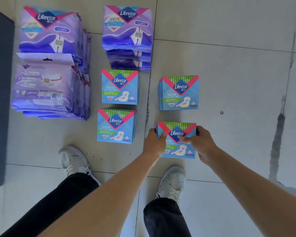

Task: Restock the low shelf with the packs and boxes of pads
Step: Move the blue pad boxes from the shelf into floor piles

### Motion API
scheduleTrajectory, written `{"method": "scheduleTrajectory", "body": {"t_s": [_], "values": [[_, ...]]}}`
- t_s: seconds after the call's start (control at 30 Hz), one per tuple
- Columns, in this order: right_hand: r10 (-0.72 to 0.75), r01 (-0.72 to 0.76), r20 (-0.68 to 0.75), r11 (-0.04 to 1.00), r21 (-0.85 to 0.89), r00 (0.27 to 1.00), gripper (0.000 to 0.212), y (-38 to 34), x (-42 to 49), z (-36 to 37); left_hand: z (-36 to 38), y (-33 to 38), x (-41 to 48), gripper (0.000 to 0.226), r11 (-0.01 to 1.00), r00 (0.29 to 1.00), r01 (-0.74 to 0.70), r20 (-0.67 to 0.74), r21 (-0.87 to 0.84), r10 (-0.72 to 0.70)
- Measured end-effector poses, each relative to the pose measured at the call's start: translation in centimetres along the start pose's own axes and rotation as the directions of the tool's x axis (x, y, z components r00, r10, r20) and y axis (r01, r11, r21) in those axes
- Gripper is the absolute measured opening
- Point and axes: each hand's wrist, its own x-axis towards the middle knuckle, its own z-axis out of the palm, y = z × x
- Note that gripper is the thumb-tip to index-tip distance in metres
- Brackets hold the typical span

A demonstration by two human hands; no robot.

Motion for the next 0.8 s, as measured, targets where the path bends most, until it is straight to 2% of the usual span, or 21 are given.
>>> {"method": "scheduleTrajectory", "body": {"t_s": [0.8], "values": [[-0.009,0.010,0.020,1.000,-0.009,1.000,0.042,1.08,0.31,-0.31,0.24,-0.78,-0.29,0.037,0.999,1.000,0.006,0.015,-0.044,-0.005]]}}
